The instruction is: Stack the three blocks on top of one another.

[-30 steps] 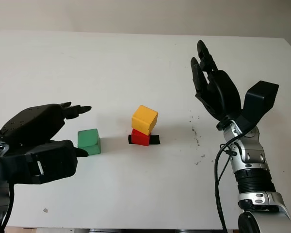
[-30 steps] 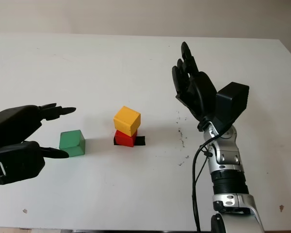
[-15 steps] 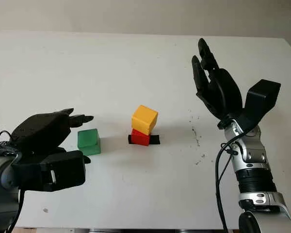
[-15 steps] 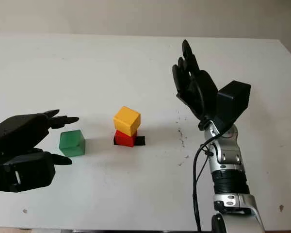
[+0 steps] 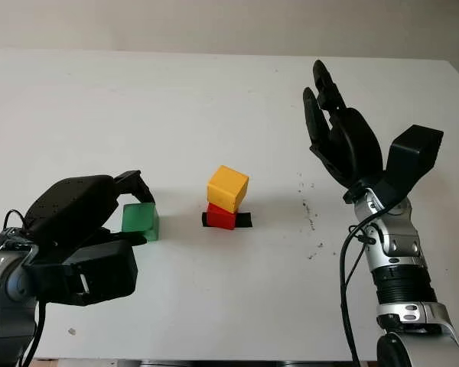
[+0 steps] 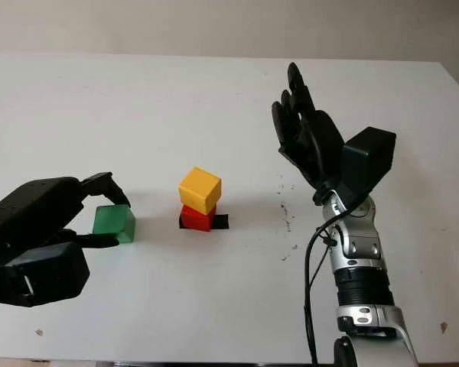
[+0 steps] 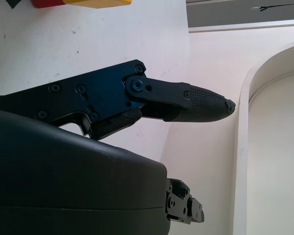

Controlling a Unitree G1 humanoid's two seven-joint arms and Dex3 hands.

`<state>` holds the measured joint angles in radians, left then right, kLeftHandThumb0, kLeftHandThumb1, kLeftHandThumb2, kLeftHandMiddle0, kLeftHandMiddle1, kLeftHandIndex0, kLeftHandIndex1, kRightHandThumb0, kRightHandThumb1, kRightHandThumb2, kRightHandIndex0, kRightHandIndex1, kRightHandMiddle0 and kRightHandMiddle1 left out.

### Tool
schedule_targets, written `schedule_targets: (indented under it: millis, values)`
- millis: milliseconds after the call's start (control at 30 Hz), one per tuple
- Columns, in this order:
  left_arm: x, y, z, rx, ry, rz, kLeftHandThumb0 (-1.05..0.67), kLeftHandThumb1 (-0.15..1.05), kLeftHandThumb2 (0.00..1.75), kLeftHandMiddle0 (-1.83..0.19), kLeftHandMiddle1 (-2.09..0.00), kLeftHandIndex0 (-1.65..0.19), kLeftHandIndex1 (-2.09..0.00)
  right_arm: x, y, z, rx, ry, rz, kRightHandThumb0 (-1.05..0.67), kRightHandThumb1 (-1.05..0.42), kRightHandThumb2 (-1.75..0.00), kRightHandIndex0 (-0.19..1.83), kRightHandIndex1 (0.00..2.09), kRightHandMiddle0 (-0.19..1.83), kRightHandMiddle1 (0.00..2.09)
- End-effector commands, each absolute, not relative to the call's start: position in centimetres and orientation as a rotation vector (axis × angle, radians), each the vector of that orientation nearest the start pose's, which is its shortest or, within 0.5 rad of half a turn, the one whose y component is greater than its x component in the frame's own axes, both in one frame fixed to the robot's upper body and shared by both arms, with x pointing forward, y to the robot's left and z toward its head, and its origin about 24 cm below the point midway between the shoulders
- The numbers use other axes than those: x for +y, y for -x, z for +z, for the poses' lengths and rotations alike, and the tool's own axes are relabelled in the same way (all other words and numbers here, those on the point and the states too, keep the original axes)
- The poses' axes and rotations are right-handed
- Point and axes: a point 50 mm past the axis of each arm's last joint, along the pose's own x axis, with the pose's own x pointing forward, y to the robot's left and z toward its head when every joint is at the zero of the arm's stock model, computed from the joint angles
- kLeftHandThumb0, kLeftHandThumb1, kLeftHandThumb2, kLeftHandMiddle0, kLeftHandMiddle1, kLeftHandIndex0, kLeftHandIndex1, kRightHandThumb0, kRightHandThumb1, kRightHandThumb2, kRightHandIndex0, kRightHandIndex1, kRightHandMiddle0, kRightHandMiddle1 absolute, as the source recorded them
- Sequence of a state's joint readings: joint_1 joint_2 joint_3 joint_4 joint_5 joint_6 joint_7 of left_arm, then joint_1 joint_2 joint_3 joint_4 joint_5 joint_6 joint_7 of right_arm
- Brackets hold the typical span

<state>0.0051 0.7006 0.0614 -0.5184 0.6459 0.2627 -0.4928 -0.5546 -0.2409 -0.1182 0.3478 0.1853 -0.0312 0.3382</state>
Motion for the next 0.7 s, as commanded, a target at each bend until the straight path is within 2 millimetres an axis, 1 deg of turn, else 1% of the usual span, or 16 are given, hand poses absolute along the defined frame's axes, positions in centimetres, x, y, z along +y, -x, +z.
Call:
schedule_targets:
  millis: [0, 200, 333, 367, 433, 533, 667]
  values:
    - [22.8, -23.4, 16.1, 0.007, -1.356, -0.192, -0.21, 0.97, 0.05, -0.43, -0.19, -0.21, -1.38, -18.3, -34.8, 14.5, -0.270, 0.064, 0.282, -0.70, -1.05, -0.55, -0.19, 0.00, -0.19, 0.00]
    - [22.7, -23.5, 16.5, 0.025, -1.447, -0.195, -0.26, 0.94, 0.05, -0.43, -0.14, -0.26, -1.30, -18.4, -34.7, 14.5, -0.270, 0.061, 0.281, -0.69, -1.05, -0.54, -0.19, 0.00, -0.19, 0.00]
    - [22.5, -23.7, 16.9, 0.021, -1.456, -0.200, -0.25, 0.95, 0.05, -0.42, -0.11, -0.26, -1.28, -18.4, -34.8, 14.5, -0.268, 0.056, 0.280, -0.68, -1.05, -0.55, -0.19, 0.00, -0.19, 0.00]
    - [22.4, -23.7, 17.2, -0.004, -1.460, -0.193, -0.25, 0.95, 0.06, -0.42, -0.11, -0.25, -1.28, -18.4, -34.8, 14.5, -0.268, 0.056, 0.282, -0.68, -1.05, -0.55, -0.19, 0.00, -0.19, 0.00]
    - [22.2, -24.0, 18.1, -0.053, -1.462, -0.183, -0.25, 0.97, 0.06, -0.41, -0.10, -0.21, -1.33, -18.3, -34.8, 14.5, -0.272, 0.063, 0.284, -0.68, -1.05, -0.54, -0.19, 0.00, -0.19, 0.00]
    - [21.8, -24.5, 20.1, -0.123, -1.530, -0.186, -0.30, 1.02, 0.07, -0.43, -0.10, -0.17, -1.39, -18.2, -34.8, 14.4, -0.274, 0.077, 0.283, -0.67, -1.05, -0.55, -0.19, 0.00, -0.19, 0.00]
    - [21.1, -25.5, 22.9, -0.235, -1.592, -0.228, -0.31, 1.02, 0.06, -0.49, -0.13, -0.22, -1.37, -18.1, -34.8, 14.3, -0.272, 0.076, 0.287, -0.67, -1.05, -0.55, -0.19, 0.00, -0.19, 0.00]
